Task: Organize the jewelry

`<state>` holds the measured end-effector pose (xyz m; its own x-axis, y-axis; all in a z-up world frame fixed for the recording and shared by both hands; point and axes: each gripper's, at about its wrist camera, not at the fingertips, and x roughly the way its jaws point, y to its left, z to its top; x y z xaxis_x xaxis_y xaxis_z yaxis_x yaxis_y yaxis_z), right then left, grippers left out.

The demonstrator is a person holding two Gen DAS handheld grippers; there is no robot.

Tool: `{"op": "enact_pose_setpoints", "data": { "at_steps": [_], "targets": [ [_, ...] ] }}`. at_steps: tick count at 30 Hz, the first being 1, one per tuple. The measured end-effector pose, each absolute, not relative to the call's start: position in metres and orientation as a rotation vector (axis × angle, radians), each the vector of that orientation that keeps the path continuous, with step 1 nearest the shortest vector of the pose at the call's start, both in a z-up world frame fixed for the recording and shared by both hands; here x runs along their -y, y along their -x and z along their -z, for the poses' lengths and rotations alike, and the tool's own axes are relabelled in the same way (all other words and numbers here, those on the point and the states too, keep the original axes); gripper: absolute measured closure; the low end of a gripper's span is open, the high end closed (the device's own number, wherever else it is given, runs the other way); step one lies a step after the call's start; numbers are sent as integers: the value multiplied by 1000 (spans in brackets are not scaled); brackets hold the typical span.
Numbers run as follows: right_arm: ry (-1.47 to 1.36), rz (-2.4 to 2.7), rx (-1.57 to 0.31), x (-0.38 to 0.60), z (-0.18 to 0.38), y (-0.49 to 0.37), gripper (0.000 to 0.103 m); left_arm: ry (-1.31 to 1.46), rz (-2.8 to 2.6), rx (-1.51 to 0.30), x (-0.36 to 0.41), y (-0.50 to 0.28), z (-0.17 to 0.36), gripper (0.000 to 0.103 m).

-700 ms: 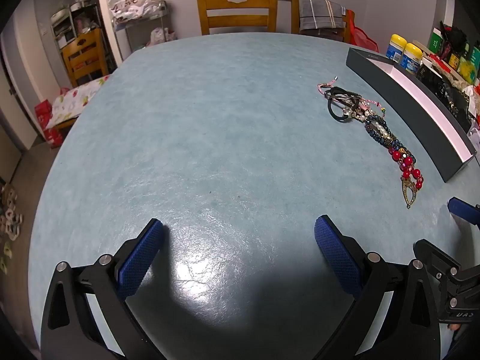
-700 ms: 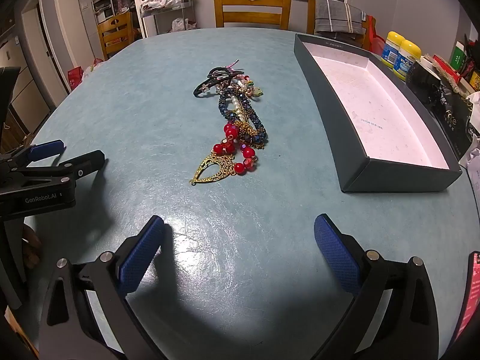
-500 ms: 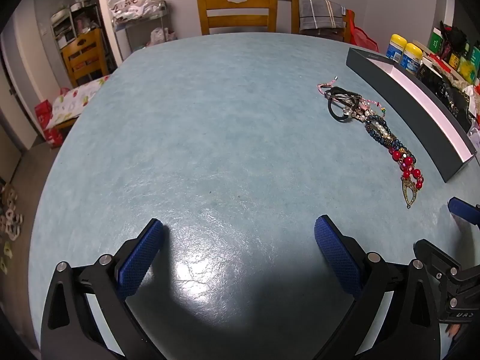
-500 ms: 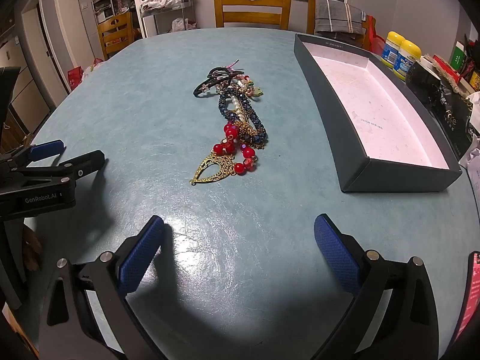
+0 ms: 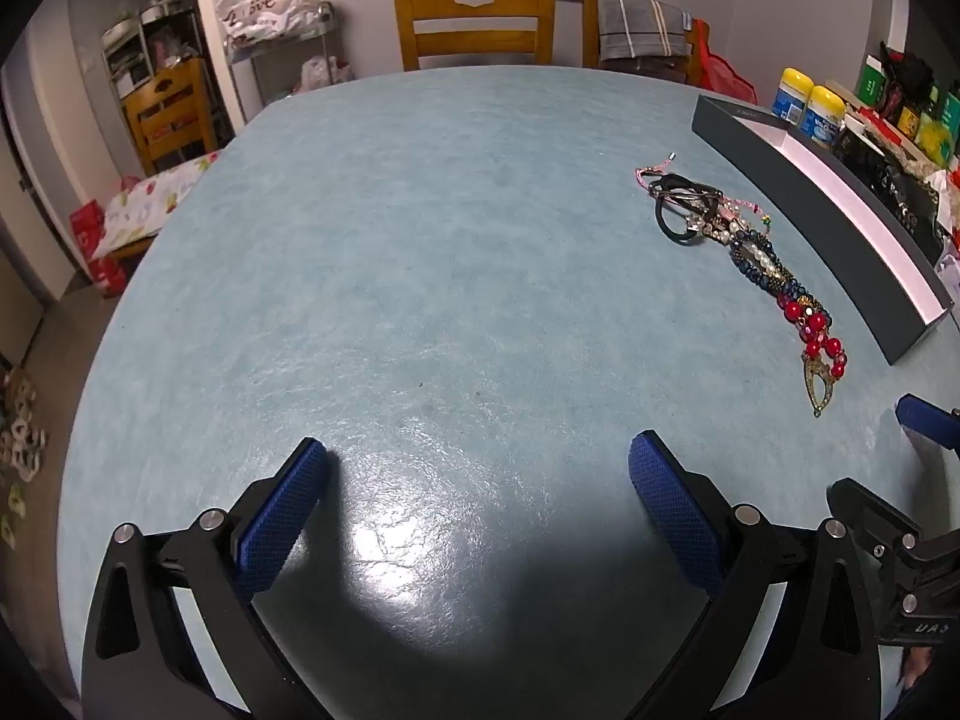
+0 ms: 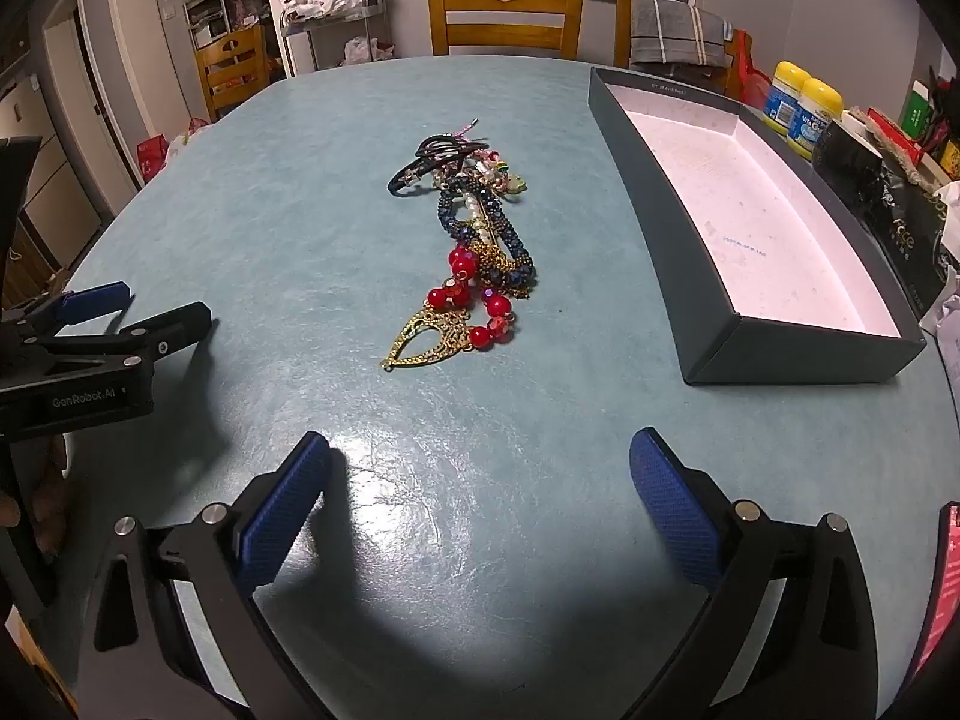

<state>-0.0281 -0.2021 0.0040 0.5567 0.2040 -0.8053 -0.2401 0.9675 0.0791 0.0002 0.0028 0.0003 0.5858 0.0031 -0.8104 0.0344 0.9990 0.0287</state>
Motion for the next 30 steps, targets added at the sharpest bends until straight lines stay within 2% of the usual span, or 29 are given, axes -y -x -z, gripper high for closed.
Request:
{"op": "enact_pose_setpoints", "data": {
  "at_steps": [4,7,14,19,25,28,30],
  "targets": [
    [9,-317,-916,217,-10,27,6,-30,72,-924,1,3,-7,2],
    [25,-354,-858,220,-20,28,12,-3,129,-860,2,1,-19,2],
    [46,-408,-639,232,-66,27,13,-6,228,-759,18,-36,-36,4],
    [-51,-406,-566,251,-92,0,14,-100,323,-717,49,-63,-37,9],
    [-186,-388,-576,269,-96,-54,32,-181,433,-766,72,-85,-25,28],
    [-228,-394,-583,269,-90,-71,35,-214,476,-803,79,-92,-15,41],
    [-257,-405,-578,271,-87,-75,35,-218,510,-842,84,-97,-9,55]
  ]
}}
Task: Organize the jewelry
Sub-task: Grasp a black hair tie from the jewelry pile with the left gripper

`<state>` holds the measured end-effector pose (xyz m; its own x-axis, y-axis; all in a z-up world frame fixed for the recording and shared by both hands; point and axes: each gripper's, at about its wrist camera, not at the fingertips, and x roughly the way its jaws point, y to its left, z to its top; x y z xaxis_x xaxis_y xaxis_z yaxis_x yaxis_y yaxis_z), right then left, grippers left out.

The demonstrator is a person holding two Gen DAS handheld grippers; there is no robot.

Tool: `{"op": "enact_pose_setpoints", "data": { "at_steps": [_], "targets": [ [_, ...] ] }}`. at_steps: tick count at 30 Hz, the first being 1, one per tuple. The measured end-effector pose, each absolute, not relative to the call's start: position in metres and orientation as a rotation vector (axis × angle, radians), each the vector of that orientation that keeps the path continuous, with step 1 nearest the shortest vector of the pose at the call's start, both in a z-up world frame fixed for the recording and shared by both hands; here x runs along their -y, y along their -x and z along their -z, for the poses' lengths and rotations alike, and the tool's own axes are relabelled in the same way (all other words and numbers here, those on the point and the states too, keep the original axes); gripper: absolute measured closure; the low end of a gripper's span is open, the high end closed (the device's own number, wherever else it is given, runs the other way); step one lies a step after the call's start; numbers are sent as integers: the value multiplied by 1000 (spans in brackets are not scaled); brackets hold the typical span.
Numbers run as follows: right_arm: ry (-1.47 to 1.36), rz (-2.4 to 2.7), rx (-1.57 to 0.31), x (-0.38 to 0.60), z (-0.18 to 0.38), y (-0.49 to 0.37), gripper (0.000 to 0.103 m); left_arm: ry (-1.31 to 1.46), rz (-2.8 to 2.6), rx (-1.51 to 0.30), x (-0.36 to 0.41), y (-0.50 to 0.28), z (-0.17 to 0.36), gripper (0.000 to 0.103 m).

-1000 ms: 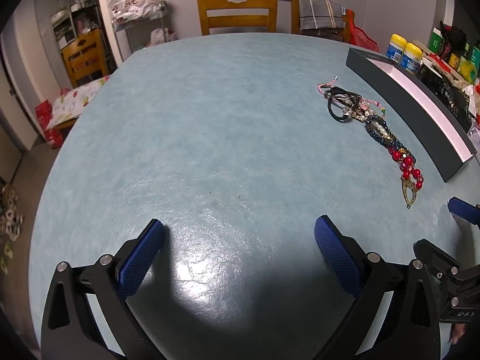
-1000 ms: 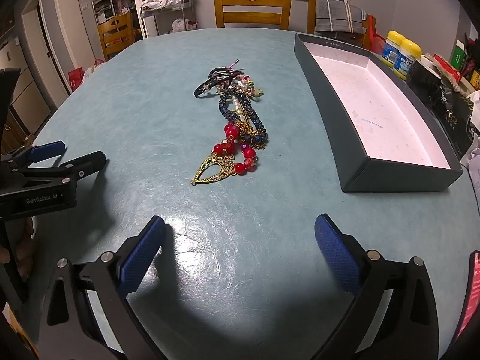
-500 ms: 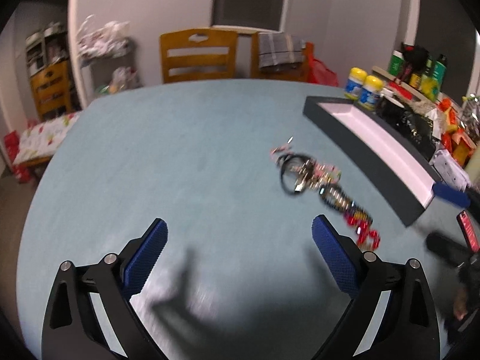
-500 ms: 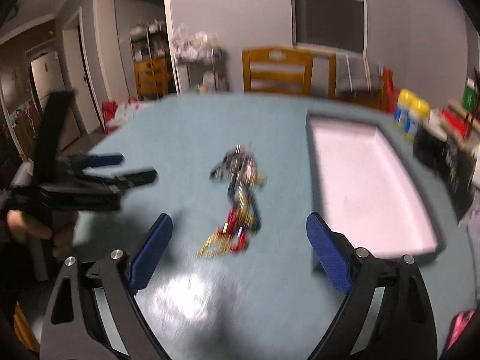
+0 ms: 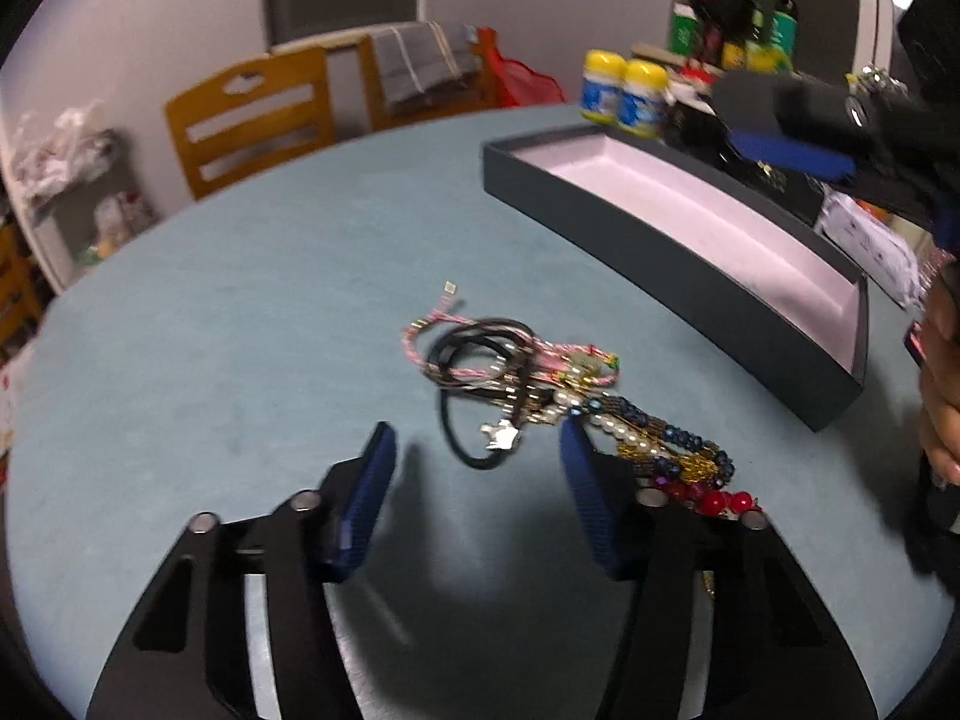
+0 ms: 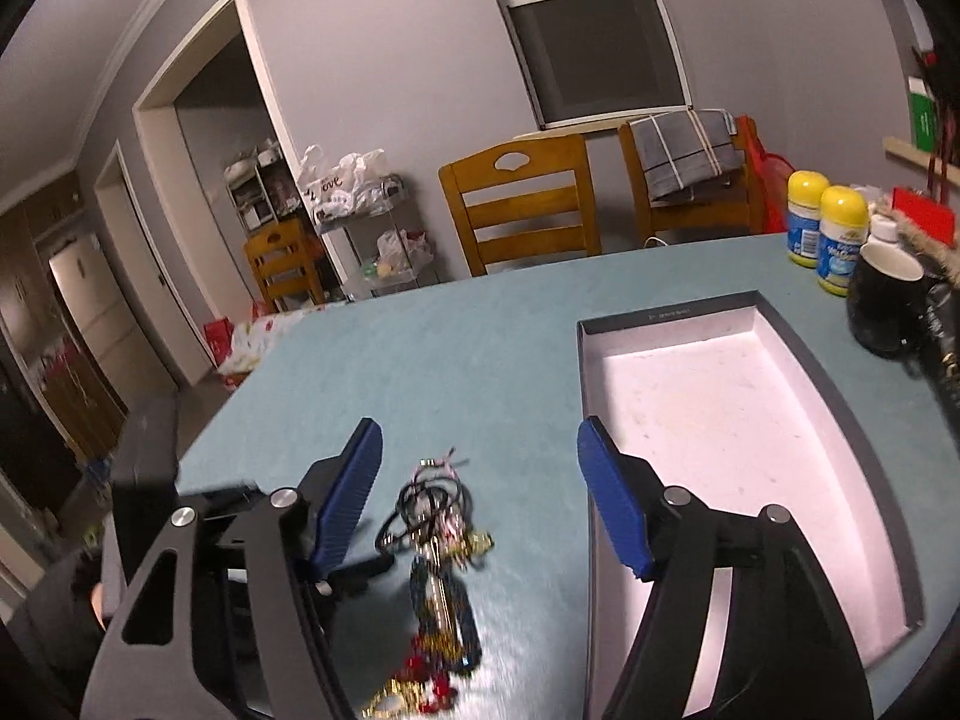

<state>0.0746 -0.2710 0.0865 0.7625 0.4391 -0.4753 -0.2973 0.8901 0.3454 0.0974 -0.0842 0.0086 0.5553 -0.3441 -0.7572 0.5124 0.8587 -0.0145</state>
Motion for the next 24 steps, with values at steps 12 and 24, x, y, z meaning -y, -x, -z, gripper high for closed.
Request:
{"op": "enact_pose_setpoints", "data": {
  "at_steps": [12,24],
  "targets": [
    [-119,-507,-623,242,-71,-67,35,-165,512,-845,69,-113,-10,90],
    [58,-609,-745,188,-42,-68,35,36,488,-609,2,-72,-76,90]
  ]
}}
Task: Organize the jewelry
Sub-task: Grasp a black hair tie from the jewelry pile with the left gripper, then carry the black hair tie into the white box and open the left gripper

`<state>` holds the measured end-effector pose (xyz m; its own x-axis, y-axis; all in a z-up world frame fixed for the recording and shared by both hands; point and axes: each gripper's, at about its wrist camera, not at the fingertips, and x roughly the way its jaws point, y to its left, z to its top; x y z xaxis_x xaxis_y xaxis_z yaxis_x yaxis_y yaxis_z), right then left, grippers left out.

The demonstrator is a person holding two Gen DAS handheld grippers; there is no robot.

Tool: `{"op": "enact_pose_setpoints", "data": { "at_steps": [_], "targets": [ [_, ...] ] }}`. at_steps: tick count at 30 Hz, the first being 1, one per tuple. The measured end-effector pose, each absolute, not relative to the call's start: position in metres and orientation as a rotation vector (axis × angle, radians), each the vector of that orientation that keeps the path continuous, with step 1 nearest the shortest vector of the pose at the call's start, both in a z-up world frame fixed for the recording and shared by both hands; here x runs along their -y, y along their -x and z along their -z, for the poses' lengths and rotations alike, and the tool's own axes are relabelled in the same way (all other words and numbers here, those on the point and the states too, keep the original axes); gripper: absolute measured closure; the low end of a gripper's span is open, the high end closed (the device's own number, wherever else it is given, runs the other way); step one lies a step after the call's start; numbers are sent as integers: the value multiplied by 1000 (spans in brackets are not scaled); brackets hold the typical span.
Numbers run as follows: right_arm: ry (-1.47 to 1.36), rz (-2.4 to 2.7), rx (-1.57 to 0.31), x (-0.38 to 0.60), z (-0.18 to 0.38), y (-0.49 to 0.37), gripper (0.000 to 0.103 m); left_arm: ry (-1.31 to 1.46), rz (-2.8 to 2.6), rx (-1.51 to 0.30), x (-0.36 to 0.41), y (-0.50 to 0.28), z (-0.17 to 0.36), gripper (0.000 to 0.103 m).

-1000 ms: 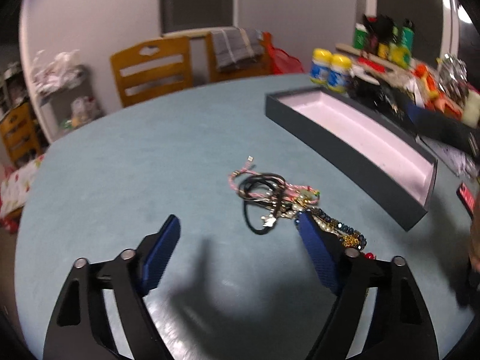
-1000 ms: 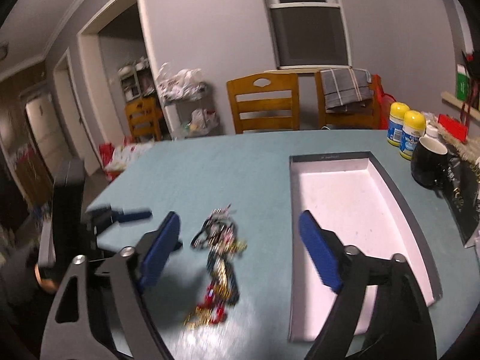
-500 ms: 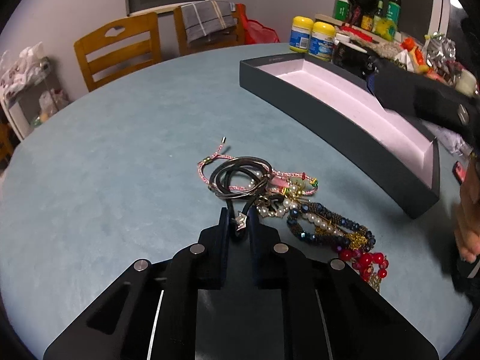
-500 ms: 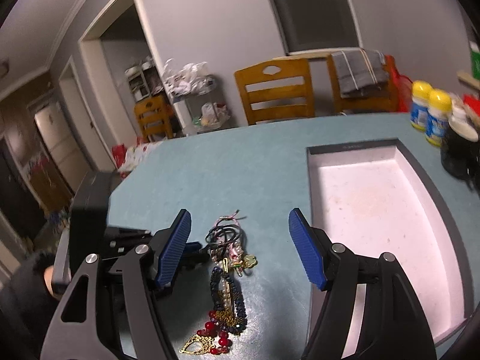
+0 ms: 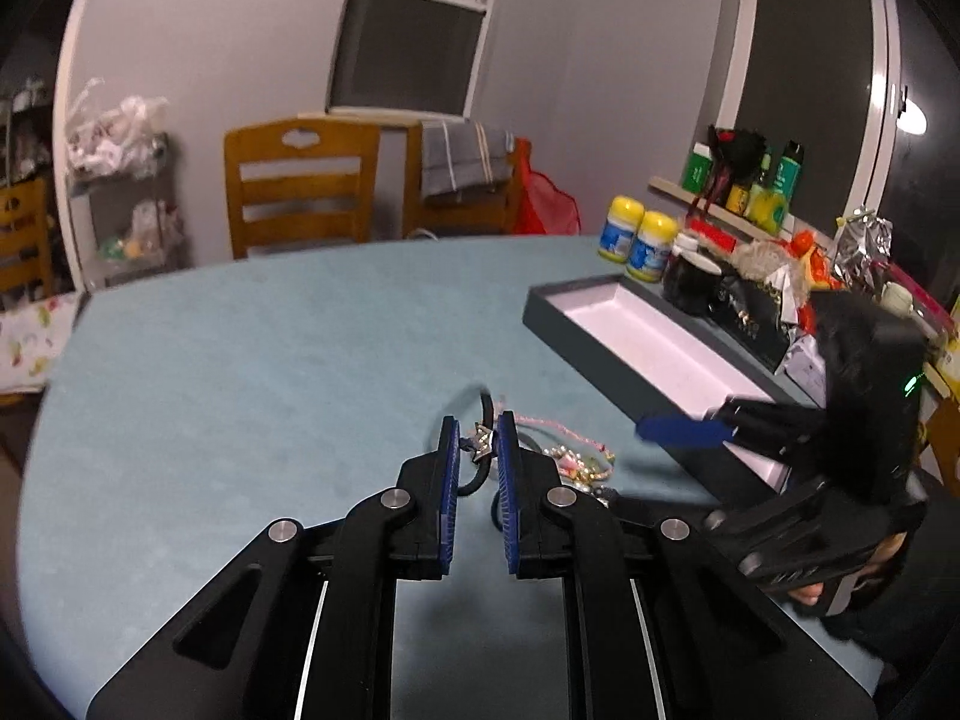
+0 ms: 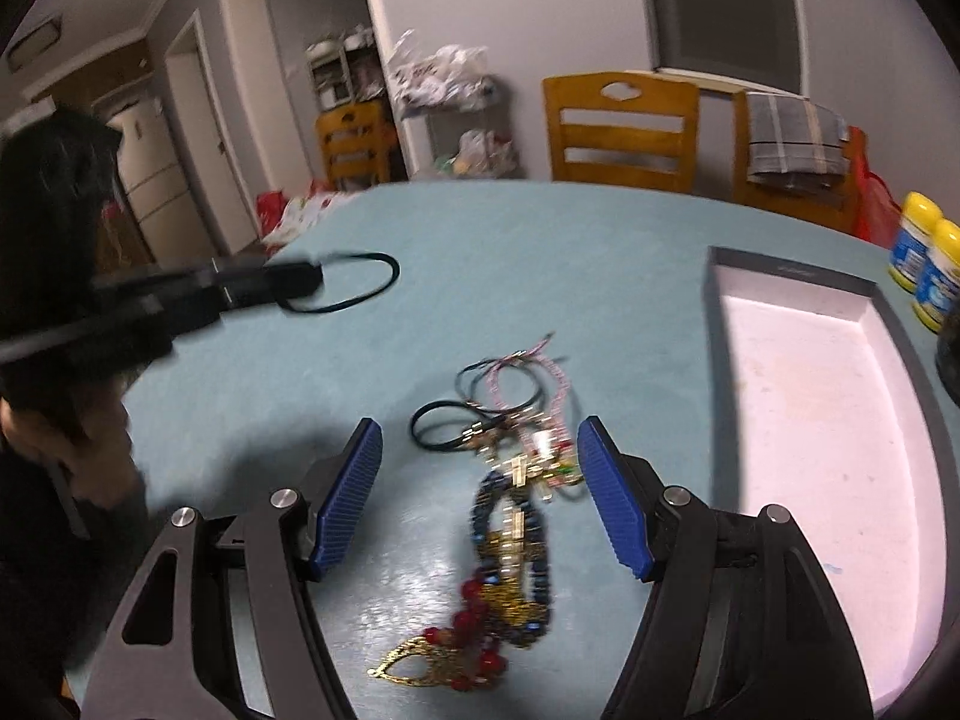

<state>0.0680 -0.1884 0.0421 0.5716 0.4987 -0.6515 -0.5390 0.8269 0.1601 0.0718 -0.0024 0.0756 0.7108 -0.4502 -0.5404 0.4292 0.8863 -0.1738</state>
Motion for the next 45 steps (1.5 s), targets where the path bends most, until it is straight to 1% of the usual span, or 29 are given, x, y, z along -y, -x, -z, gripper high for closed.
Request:
{"op": "enact_pose_setpoints", "data": {
  "at_steps": [6,8,9,10,14,17,18,19,21,22,30,36,42,45],
  "targets": [
    [122,-621,-804,152,-30,-82,38,103,436,-578,-17,-72,-81,90],
    [156,-613,-829,142,-24,-89,43,117,418,-572,-22,-75,-81,90],
    [180,-592,-835,140,-21,-91,49,125,407,-566,-25,-75,-81,90],
    [186,-567,-833,141,-19,-93,52,133,403,-562,-28,-75,-81,90],
    [173,-526,-871,142,-8,-103,52,150,387,-544,-34,-76,-82,90],
    [166,-506,-873,142,-6,-110,55,140,396,-545,-30,-76,-83,90],
    [173,-495,-868,142,-5,-110,64,137,397,-543,-29,-75,-83,90],
    [176,-486,-873,143,-3,-111,80,132,405,-544,-27,-75,-84,90],
    [155,-486,-875,148,-4,-115,87,122,406,-536,-26,-73,-83,90],
    [153,-488,-874,150,-5,-115,89,117,406,-536,-26,-73,-83,90],
    [76,-537,-776,169,-32,-98,89,108,396,-549,-24,-76,-77,90],
    [51,-539,-736,185,-47,-87,89,99,413,-570,-17,-77,-74,90],
    [22,-499,-674,215,-69,-73,89,101,464,-572,0,-77,-75,90],
    [1,-443,-632,245,-80,-59,89,91,484,-554,23,-81,-80,90]
  ]
}}
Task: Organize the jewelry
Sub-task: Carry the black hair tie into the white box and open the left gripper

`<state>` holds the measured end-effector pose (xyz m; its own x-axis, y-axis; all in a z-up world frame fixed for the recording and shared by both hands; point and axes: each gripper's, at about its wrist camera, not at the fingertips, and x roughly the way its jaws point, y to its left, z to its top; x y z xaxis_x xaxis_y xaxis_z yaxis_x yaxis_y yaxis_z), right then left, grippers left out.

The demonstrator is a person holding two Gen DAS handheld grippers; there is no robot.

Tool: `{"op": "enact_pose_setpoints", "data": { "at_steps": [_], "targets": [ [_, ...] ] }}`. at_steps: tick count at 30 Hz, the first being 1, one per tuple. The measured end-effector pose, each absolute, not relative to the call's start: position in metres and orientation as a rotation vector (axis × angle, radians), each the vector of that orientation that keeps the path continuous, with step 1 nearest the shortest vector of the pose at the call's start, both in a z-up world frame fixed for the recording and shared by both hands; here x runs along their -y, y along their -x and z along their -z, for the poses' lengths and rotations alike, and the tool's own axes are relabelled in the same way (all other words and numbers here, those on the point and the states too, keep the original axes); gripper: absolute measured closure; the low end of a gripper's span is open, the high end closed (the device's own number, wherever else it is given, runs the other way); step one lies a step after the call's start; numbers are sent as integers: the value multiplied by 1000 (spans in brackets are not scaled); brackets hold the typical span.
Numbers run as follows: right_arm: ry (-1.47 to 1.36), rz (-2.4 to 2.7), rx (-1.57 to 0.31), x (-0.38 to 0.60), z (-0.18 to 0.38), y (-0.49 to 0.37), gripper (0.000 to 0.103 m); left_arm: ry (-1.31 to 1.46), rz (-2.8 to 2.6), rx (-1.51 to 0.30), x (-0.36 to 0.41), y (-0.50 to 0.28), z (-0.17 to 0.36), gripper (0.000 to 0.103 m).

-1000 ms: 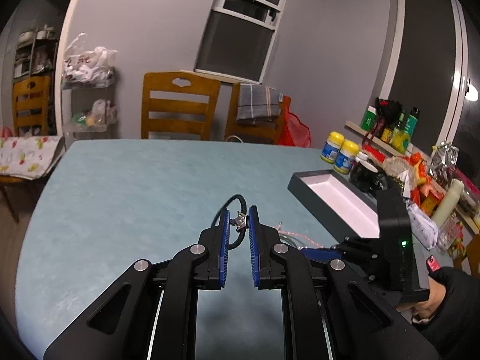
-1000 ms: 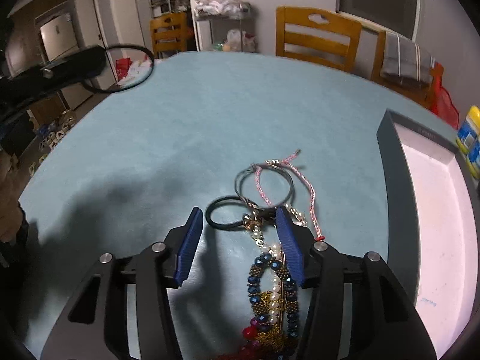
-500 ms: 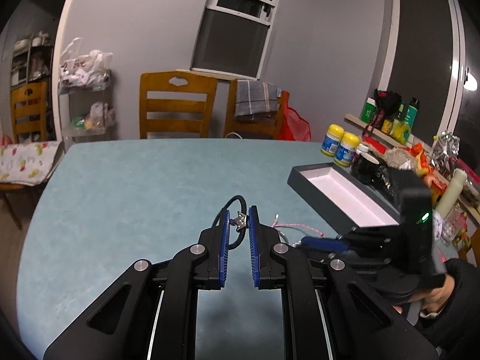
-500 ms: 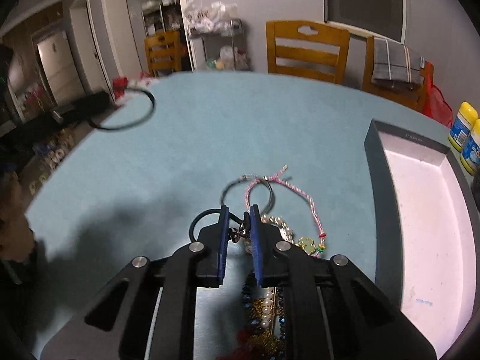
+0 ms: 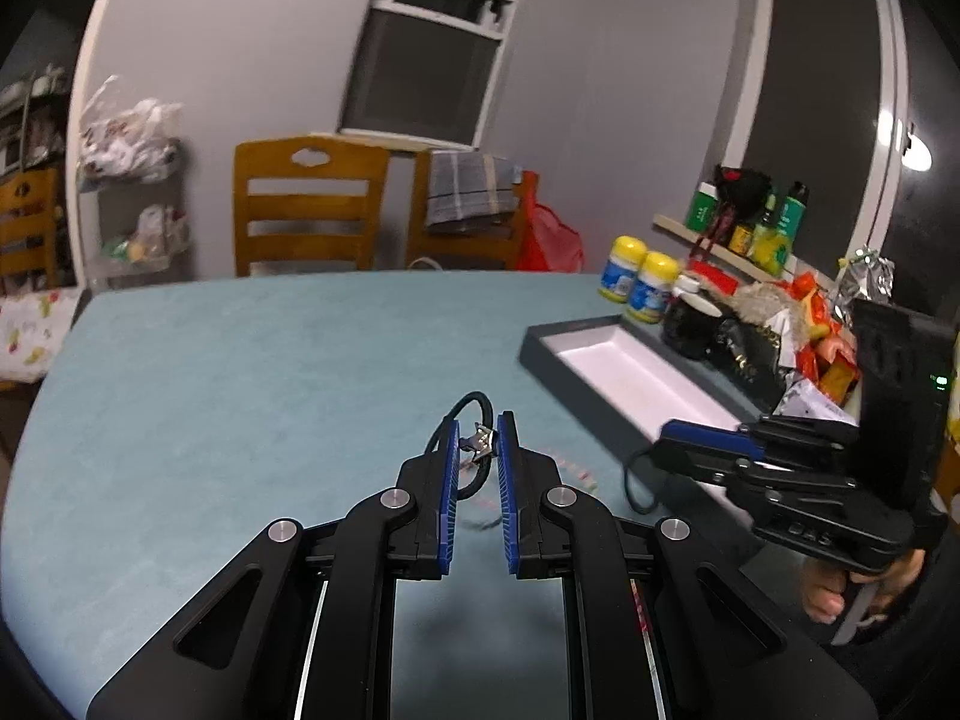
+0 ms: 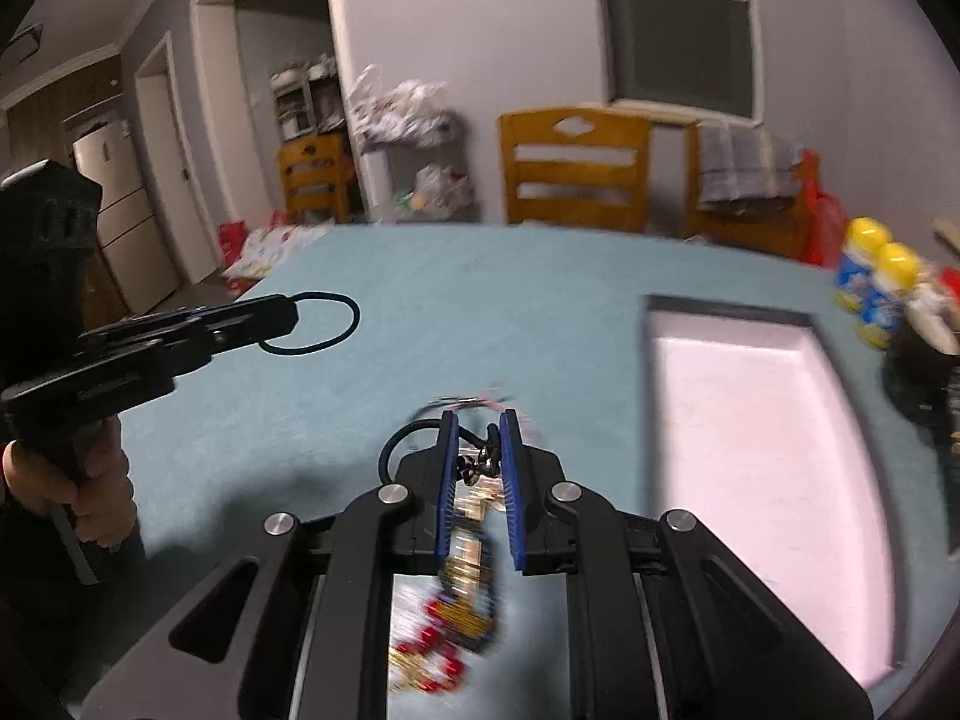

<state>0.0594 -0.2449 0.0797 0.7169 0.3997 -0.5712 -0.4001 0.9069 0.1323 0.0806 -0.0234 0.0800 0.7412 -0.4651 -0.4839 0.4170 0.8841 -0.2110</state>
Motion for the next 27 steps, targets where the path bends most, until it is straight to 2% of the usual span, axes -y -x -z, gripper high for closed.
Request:
{"op": "enact_pose_setpoints", "data": {
  "at_steps": [12,20,27],
  "targets": [
    [-76,-211,-566,343,-82,-30,89,20,638,-470,145,-61,-107,90],
    [-39,-56,-585,372,-53,-36,89,-19,653,-491,198,-60,-81,90],
    [-56,-21,-629,383,-44,-41,89,-39,651,-544,204,-68,-64,90]
  ]
}}
